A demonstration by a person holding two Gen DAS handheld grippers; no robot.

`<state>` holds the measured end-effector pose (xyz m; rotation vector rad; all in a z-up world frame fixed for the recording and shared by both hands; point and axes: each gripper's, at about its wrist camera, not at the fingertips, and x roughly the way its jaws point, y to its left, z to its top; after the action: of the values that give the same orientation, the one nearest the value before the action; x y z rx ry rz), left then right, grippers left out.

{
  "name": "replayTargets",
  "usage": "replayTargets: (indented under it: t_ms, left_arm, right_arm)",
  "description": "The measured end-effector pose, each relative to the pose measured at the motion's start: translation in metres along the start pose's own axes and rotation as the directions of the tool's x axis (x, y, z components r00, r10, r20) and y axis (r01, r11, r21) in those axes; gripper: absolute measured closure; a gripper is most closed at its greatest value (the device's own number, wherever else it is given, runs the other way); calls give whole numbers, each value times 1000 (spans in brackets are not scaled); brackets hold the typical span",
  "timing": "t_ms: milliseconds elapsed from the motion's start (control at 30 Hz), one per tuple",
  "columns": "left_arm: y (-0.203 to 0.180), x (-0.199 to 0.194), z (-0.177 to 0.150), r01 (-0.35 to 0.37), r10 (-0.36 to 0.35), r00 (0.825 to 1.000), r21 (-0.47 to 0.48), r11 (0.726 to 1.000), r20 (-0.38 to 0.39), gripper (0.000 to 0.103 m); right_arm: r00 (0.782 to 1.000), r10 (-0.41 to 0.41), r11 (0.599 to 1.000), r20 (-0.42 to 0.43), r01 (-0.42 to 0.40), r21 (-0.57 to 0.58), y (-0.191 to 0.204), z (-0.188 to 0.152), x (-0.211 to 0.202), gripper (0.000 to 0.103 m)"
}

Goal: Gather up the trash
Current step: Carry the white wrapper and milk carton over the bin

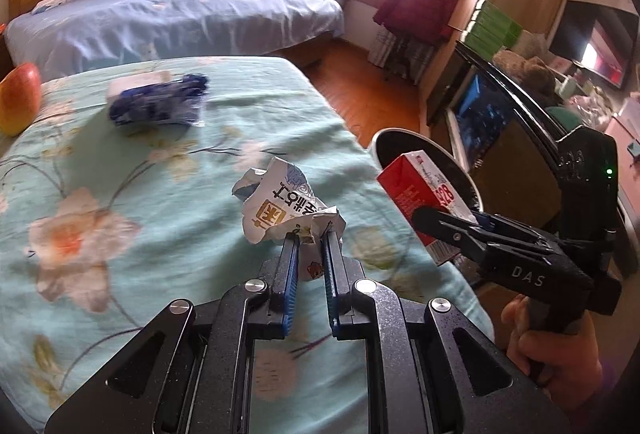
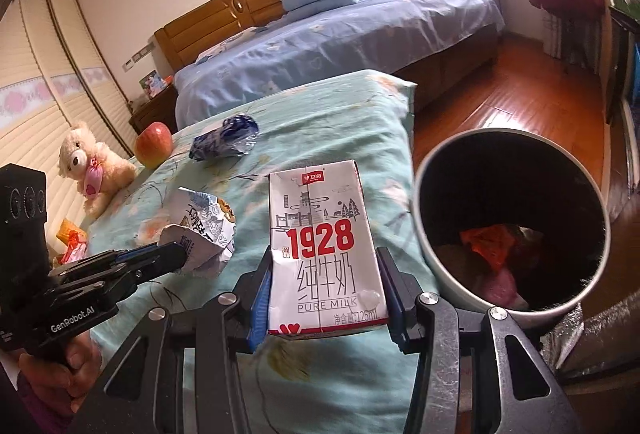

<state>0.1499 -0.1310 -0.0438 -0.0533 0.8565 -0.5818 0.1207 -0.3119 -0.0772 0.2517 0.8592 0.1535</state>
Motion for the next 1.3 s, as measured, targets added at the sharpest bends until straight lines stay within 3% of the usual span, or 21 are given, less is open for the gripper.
replayTargets:
  t_ms: [833,1300]
  left_arm:
    - [-72,33,23,92,-92,996,125,988,-7,92]
    - [-101,73,41,129,-123,991,165,978,-45,92]
  right_arm:
    - [994,-106,991,31,102,90,-69,-3,-22,56]
    - [988,-151,982,13,148,120,-101,7,-18,56]
